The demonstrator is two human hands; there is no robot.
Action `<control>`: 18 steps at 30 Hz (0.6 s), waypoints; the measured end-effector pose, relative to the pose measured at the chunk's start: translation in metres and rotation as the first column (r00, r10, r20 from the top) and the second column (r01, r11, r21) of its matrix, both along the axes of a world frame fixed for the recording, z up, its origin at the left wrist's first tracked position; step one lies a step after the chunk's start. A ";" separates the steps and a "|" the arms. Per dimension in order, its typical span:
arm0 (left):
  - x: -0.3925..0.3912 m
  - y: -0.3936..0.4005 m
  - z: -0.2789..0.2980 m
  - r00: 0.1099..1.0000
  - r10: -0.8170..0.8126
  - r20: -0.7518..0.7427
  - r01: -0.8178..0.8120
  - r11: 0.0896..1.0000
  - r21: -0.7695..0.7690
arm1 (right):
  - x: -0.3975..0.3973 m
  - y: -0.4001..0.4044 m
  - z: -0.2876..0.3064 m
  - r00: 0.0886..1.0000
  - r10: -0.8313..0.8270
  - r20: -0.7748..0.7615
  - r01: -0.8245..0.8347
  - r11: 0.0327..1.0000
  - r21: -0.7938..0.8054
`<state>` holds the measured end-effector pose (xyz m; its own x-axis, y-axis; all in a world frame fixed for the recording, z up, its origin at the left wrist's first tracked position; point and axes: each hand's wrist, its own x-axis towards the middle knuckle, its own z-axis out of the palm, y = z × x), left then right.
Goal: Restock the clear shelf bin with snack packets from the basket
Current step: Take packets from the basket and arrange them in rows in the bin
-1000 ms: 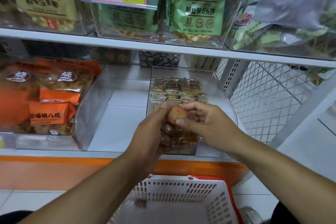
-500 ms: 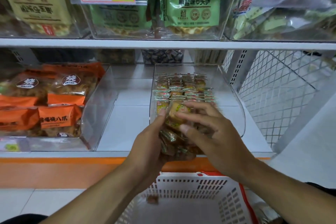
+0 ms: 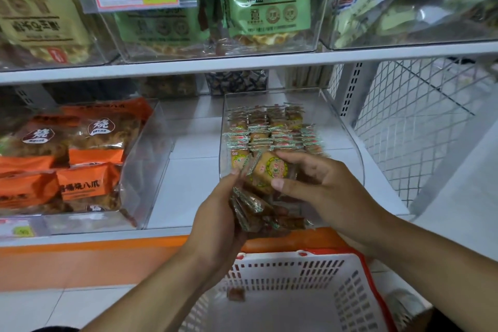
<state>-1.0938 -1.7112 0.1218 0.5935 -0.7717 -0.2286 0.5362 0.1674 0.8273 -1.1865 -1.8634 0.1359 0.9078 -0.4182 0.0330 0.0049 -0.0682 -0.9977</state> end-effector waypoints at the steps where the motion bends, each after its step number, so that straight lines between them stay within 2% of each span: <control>1: 0.000 0.000 -0.001 1.000 0.003 0.004 -0.003 1.000 0.009 | 0.000 -0.001 -0.001 1.000 0.009 -0.011 -0.009 0.997 0.073; 4: 0.000 -0.002 -0.003 0.998 0.021 0.053 -0.022 0.999 0.031 | 0.000 -0.007 0.000 0.995 0.084 -0.054 -0.070 0.970 0.233; 7: -0.001 -0.003 -0.005 0.993 0.017 0.116 -0.021 0.999 0.033 | -0.001 -0.012 0.003 0.988 0.124 -0.097 -0.094 0.959 0.267; 9: 0.000 -0.003 -0.006 0.992 0.006 0.129 -0.012 0.999 0.039 | -0.003 -0.015 0.005 0.988 0.116 -0.102 -0.097 0.979 0.180; 13: 0.001 -0.002 -0.007 0.990 0.045 0.137 -0.054 0.997 0.063 | -0.008 -0.017 0.008 0.982 0.139 -0.125 -0.162 0.966 -0.201; 17: 0.002 -0.001 -0.005 0.979 0.143 0.142 -0.159 0.982 0.105 | -0.009 -0.021 0.016 0.994 0.062 -0.087 -0.084 0.955 -0.285; 18: 0.002 -0.001 -0.004 0.978 0.163 0.128 -0.178 0.977 0.113 | -0.008 -0.022 0.018 0.997 0.028 -0.072 -0.045 0.966 -0.255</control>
<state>-1.0918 -1.7118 0.1181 0.7424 -0.6268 -0.2368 0.4065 0.1405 0.9028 -1.1946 -1.8851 0.1538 0.9260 -0.3703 0.0728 -0.0546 -0.3222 -0.9451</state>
